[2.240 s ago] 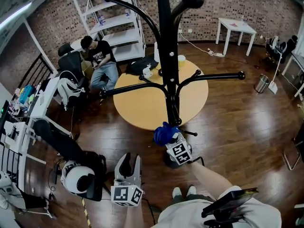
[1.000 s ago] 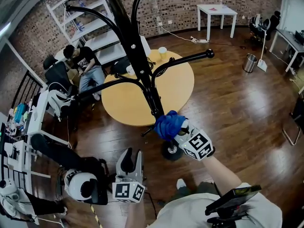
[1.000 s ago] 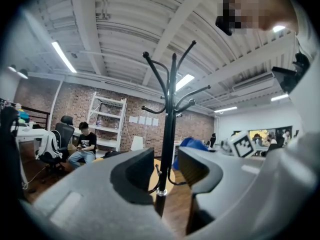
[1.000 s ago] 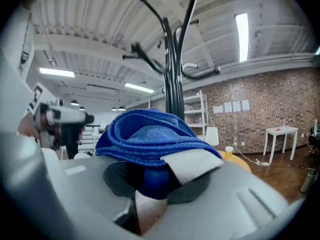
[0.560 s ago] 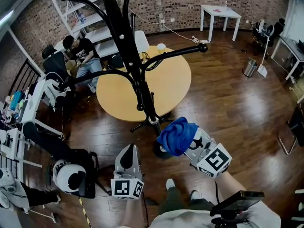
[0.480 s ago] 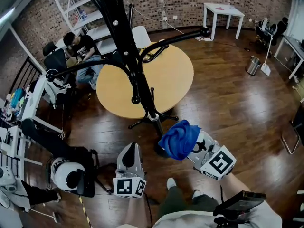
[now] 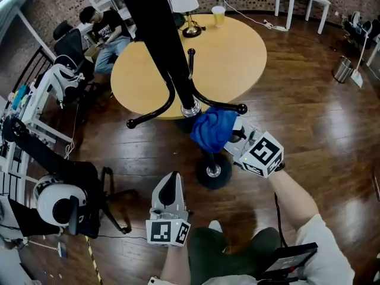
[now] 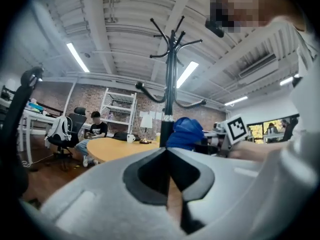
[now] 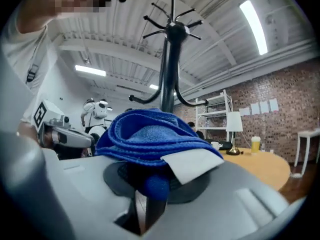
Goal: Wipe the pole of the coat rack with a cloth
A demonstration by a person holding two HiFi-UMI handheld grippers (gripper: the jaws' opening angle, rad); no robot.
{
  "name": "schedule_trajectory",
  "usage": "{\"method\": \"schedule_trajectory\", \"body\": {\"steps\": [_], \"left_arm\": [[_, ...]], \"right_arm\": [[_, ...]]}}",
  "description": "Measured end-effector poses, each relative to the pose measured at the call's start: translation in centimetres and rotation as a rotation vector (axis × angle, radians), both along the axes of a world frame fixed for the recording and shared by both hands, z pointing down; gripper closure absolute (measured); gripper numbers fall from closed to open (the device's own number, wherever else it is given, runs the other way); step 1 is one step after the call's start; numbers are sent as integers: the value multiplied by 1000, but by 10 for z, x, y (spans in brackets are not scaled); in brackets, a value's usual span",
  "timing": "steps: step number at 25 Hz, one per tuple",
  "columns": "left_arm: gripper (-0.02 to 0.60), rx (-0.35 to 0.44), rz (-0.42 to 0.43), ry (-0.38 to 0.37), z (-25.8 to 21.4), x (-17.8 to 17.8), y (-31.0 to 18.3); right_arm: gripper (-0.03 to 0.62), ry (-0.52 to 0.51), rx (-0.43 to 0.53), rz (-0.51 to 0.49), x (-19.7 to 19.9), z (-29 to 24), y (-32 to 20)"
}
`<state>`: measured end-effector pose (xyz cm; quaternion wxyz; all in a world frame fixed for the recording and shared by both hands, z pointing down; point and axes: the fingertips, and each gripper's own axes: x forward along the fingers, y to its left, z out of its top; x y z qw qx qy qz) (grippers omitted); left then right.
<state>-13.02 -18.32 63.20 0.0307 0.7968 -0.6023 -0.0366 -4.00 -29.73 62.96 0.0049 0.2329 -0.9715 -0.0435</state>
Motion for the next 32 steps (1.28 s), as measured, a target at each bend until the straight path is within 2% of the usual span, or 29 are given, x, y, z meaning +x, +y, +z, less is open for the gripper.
{"method": "schedule_trajectory", "body": {"steps": [1, 3, 7, 11, 13, 14, 16, 18, 20, 23, 25, 26, 27, 29, 32], "left_arm": [[580, 1, -11, 2, 19, -4, -4], [580, -6, -30, 14, 63, -10, -12], [580, 4, -52, 4, 140, -19, -17], [580, 51, -80, -22, 191, -32, -12], [580, 74, -89, -22, 209, -32, -5], [580, 81, -89, -24, 214, -32, -1], [580, 87, -83, -36, 222, -31, 5], [580, 88, -67, -38, 224, -29, 8], [580, 94, -73, -42, 216, -30, 11], [580, 107, -118, -67, 198, -37, 9], [580, 114, -148, -65, 188, -42, 5], [580, 120, -159, -64, 185, -43, 3], [580, 126, -165, -62, 183, -42, 1], [580, 129, -165, -61, 183, -38, -1], [580, 126, -157, -73, 187, -32, 0]], "right_arm": [[496, -9, -7, -17, -2, 24, -3], [496, 30, -60, -17, -4, 113, -9], [497, 88, -266, 45, -4, 368, -21], [497, 245, -474, 105, -5, 610, -5], [497, 300, -534, 130, -1, 682, 7], [497, 303, -539, 132, -4, 693, 11], [498, 248, -495, 110, -18, 660, 16], [499, 168, -389, 80, -34, 562, 14], [497, 91, -243, 33, -48, 416, 16], [497, -40, 20, -52, -63, 169, 27], [497, -102, 159, -71, -71, 47, 32], [497, -126, 196, -70, -74, 7, 32], [497, -141, 213, -58, -75, -17, 29], [497, -142, 217, -16, -72, -26, 20], [497, -96, 156, 3, -73, 46, 12]]}}
